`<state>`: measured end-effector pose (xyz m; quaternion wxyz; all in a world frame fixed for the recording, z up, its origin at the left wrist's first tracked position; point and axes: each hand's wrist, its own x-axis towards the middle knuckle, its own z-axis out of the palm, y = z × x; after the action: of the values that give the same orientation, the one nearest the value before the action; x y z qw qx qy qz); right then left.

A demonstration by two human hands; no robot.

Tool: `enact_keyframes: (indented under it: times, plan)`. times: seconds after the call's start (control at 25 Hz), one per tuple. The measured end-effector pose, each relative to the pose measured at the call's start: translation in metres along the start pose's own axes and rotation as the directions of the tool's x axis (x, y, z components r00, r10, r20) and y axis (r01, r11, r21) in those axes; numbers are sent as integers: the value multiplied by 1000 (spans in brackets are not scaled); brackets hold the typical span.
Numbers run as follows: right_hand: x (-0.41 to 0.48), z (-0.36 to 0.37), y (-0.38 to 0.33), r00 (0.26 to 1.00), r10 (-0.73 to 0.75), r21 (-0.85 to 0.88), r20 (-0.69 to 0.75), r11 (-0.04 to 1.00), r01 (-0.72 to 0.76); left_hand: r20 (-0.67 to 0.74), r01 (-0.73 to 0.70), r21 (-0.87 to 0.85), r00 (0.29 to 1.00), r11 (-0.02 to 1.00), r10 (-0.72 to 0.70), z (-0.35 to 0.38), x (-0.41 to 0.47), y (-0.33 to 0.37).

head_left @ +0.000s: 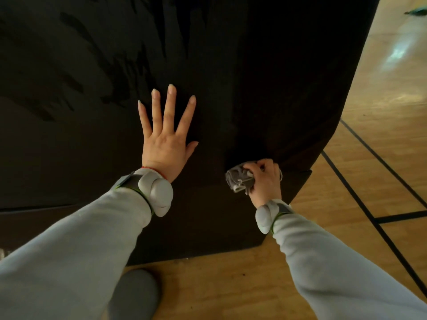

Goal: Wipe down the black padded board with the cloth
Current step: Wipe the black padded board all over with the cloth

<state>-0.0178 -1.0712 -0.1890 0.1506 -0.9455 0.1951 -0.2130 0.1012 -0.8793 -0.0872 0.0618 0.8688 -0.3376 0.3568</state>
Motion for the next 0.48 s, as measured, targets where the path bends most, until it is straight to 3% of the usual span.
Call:
enact_keyframes:
  times: [0.08,0.2,0.32,0.48]
  plan:
    - [-10,13,8,976,101,-52,193,994,-92,2,-3,-2,1000,1000,3,-1,-1,0]
    - [-17,17,14,950,157,-82,269,987,-140,2,-21,-5,1000,1000,21,-4,-2,-2]
    - [-7,0,9,973,128,-70,193,991,-116,2,-20,-24,1000,1000,20,-9,-2,-1]
    - [13,-39,-9,999,5,55,-41,998,-3,4,-16,-49,1000,999,16,-20,-5,3]
